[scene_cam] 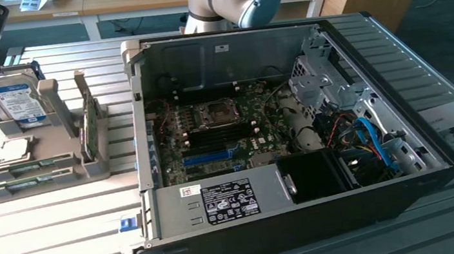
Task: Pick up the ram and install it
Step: 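Pick up the ram and move it above insertion slot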
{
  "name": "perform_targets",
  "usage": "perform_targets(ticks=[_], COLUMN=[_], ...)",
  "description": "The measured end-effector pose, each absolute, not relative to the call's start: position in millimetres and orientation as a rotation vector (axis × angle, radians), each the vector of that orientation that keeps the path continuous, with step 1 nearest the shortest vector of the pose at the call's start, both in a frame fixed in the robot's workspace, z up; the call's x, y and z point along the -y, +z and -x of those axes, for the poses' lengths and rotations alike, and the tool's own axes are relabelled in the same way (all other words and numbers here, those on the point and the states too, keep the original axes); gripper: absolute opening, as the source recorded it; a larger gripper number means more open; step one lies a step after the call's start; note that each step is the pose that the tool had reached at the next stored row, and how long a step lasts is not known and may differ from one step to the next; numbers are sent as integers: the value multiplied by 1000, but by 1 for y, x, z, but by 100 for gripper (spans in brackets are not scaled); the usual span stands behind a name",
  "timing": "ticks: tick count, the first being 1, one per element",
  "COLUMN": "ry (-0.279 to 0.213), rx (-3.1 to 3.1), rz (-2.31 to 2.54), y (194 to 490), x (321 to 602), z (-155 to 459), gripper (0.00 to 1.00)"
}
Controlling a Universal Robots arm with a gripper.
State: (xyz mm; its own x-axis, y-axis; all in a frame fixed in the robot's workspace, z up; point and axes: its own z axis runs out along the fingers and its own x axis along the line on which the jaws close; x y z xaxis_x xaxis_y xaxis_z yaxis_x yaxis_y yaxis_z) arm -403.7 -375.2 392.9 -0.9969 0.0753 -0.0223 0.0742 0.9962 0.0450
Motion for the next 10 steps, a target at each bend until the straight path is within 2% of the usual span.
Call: perform_targets(ticks=[10], ry=[69], rx=[-3115], rz=[-104], y=[393], x=[375], z=[404], gripper=[10])
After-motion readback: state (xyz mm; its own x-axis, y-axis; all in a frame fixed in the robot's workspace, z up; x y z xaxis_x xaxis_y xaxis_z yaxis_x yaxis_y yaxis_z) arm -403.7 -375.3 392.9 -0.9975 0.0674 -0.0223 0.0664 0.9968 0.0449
